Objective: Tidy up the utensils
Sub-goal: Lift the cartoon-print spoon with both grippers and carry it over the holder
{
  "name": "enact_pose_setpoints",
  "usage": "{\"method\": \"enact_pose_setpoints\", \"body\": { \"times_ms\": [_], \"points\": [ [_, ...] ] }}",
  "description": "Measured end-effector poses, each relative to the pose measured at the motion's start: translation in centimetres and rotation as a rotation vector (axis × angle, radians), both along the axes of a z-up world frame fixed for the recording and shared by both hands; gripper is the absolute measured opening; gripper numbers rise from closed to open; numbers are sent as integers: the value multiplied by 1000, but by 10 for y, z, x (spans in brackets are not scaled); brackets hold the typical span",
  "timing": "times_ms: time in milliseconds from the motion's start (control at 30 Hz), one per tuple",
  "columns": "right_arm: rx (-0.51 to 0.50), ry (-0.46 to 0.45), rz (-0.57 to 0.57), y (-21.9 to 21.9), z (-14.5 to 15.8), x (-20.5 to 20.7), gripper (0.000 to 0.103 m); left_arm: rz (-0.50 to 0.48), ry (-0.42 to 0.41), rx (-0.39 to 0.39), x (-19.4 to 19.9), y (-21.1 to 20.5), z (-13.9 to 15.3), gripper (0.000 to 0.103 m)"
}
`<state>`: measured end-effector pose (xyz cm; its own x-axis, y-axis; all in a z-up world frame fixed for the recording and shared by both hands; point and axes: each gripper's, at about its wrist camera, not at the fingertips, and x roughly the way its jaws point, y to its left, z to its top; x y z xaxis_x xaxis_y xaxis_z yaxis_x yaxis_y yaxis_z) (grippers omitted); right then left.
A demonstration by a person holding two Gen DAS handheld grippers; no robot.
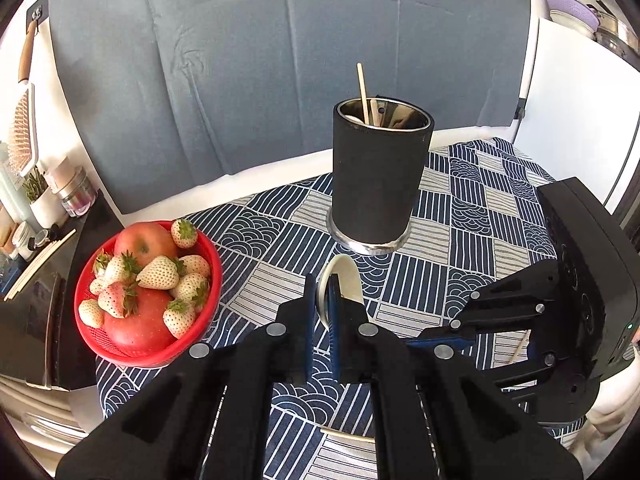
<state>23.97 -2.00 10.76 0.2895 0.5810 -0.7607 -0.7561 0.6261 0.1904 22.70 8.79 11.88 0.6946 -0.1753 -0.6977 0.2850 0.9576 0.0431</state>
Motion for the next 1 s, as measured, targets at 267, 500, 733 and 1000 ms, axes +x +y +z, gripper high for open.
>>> {"method": "enact_pose_setpoints", "body": {
  "times_ms": [267,500,733,1000],
  "points": [
    [22,-65,-5,-11,31,-7,9,-12,-57,31,-19,-18,32,6],
    [44,-118,-25,-31,58,-12,10,-29,-99,55,-30,-40,60,6],
    [63,-161,-40,-57,80,-14,10,-53,-135,69,-35,-65,81,6],
    [50,-205,-79,-82,95,-6,10,-90,-157,72,-30,-91,99,6]
  ]
}}
